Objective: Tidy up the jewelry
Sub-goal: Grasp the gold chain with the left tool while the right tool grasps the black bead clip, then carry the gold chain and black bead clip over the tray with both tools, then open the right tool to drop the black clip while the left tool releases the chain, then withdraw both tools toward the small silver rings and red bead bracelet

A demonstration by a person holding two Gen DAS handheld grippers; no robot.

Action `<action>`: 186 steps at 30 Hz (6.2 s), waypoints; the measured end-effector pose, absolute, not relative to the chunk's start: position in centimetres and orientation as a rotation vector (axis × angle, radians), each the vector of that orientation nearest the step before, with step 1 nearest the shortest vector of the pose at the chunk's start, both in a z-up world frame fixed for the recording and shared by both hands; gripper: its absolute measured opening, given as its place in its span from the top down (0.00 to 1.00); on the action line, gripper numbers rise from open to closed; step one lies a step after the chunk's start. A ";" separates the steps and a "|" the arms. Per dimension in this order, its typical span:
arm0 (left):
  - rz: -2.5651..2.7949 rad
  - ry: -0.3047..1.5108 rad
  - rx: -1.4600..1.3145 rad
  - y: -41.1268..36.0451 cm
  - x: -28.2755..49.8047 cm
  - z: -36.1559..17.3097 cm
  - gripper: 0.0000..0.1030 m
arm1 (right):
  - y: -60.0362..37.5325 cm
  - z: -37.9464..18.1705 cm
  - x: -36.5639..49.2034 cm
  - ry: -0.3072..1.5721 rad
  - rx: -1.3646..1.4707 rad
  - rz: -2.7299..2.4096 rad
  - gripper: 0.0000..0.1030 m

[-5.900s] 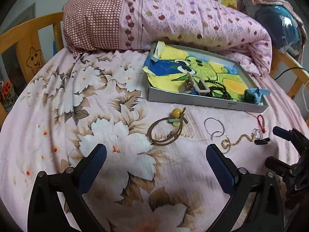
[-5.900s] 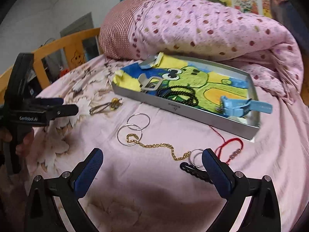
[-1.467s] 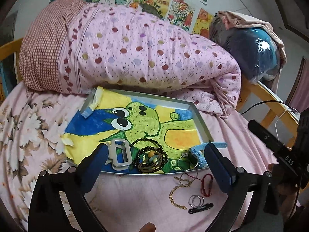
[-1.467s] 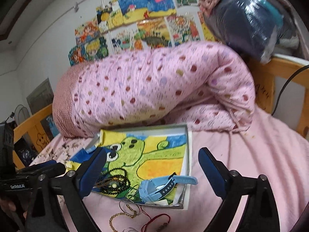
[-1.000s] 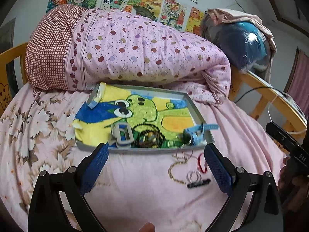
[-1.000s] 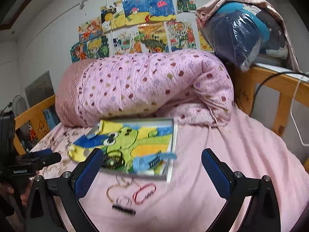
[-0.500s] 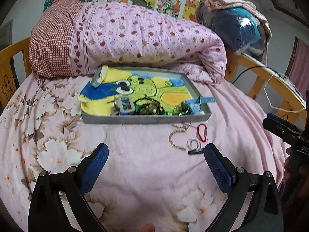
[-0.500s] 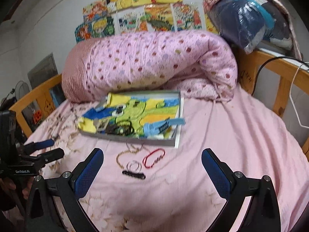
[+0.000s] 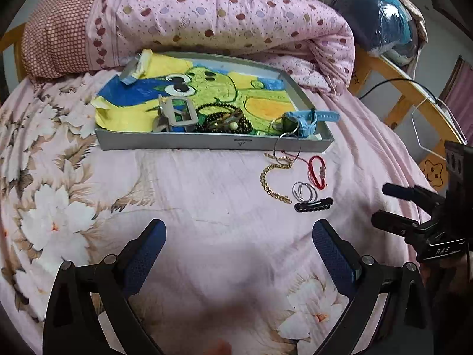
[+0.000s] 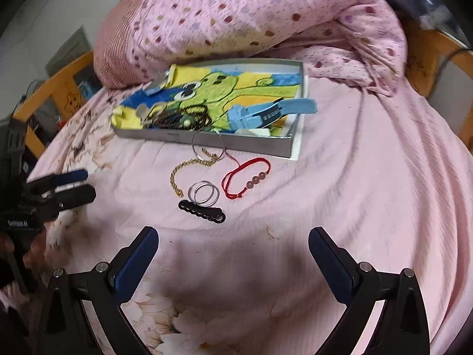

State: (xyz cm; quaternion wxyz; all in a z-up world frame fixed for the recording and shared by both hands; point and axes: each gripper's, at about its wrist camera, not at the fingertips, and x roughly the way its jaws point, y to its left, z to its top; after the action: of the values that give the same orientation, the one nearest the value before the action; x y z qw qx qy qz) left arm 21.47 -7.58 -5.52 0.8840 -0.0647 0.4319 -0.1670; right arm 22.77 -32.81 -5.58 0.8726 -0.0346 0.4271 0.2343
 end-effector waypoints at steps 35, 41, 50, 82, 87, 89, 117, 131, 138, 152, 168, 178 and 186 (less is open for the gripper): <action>-0.459 1.021 -0.074 -12.9 30.1 -9.7 0.68 | -29.1 -9.7 26.1 0.913 -0.234 0.717 0.67; -0.430 1.022 0.086 -14.5 30.3 -9.8 0.88 | -28.6 -9.8 25.7 0.910 -0.265 0.725 0.83; -0.415 0.992 0.114 -14.2 28.9 -9.6 0.97 | -28.2 -9.4 25.1 0.907 -0.310 0.746 0.83; -0.353 0.660 0.042 -13.0 30.0 1.3 0.97 | -31.6 -2.7 28.1 0.544 -0.080 0.574 0.84; -0.338 0.651 0.016 -12.9 31.4 1.1 0.97 | -32.1 -2.8 30.6 0.552 0.002 0.547 0.84; -0.324 0.659 -0.006 -12.8 32.2 0.6 0.97 | -32.4 -3.1 31.6 0.568 0.036 0.537 0.84; -0.290 0.833 -0.167 -11.0 34.3 -4.3 0.70 | -33.6 -5.2 33.7 0.644 0.086 0.462 0.57; -0.214 0.713 -0.181 -9.3 30.7 -0.5 0.23 | -35.0 -1.8 31.0 0.512 0.131 0.421 0.16; -0.181 0.642 -0.167 -8.7 28.1 1.5 0.02 | -35.1 0.1 27.7 0.427 0.093 0.392 0.05; -0.198 0.544 -0.108 -8.5 21.2 3.1 0.02 | -36.0 2.4 20.1 0.373 0.061 0.323 0.00; -0.228 0.602 -0.003 -8.9 17.9 0.1 0.02 | -36.7 1.9 18.5 0.491 0.003 0.280 0.00; -0.265 0.686 0.040 -10.3 18.6 -2.8 0.02 | -37.2 -2.2 22.2 0.730 0.003 0.342 0.00; -0.333 0.753 0.027 -12.0 20.7 -4.5 0.02 | -36.8 -3.8 25.8 0.756 -0.004 0.429 0.00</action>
State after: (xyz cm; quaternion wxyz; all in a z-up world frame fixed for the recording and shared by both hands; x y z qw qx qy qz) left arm 20.66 -12.03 -4.52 0.9164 0.0133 0.3659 -0.1620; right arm 25.76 -36.84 -3.79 0.9070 -0.0017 0.3663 0.2076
